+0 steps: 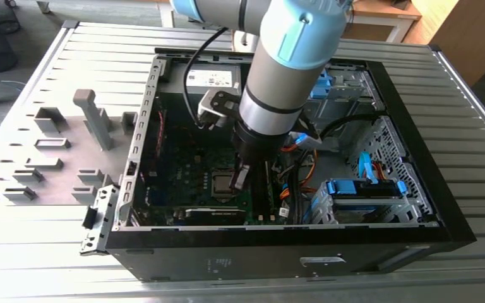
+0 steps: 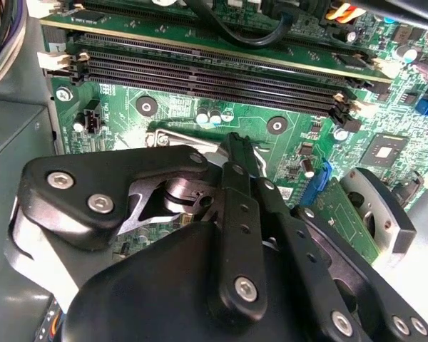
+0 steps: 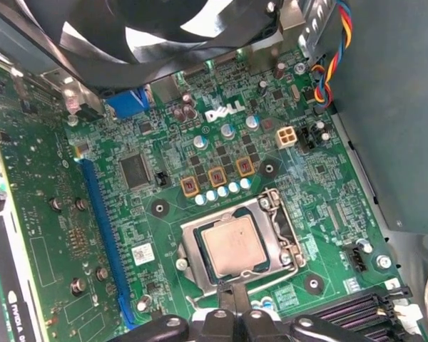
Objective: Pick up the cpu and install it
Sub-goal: 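Install the first cpu locking lever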
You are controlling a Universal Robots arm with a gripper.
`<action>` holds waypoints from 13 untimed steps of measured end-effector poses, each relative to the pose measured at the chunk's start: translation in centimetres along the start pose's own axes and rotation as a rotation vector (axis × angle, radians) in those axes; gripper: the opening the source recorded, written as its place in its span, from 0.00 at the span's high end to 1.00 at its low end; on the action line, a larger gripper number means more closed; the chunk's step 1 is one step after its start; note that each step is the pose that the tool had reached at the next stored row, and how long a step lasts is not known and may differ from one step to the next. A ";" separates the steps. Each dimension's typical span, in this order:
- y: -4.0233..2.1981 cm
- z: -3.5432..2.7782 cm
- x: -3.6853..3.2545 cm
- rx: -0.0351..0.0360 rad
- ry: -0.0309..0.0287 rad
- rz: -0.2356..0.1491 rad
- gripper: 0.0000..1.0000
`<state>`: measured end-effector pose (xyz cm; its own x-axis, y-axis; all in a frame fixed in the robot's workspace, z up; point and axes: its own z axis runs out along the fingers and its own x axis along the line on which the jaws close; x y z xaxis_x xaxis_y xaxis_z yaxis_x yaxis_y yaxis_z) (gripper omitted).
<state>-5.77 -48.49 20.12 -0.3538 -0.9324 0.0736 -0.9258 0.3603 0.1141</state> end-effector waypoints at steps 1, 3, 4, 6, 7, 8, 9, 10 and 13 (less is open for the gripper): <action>0.00 0.04 0.00 0.0008 -0.0002 0.000 0.89; 0.00 0.09 0.00 0.0020 -0.0007 0.000 0.89; 0.01 0.12 0.00 0.0026 -0.0011 0.000 0.89; 0.01 0.18 0.04 0.0042 -0.0019 0.000 0.89; 0.01 0.22 0.06 0.0054 -0.0023 0.000 0.89; 0.01 0.27 0.09 0.0066 -0.0027 0.000 0.89; 0.02 0.32 0.12 0.0080 -0.0033 0.000 0.89; 0.02 0.36 0.15 0.0093 -0.0038 0.000 0.89; 0.05 0.48 0.27 0.0129 -0.0051 0.000 0.89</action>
<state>-5.97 -48.73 19.67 -0.3549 -0.9324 0.0686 -0.9273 0.3604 0.1013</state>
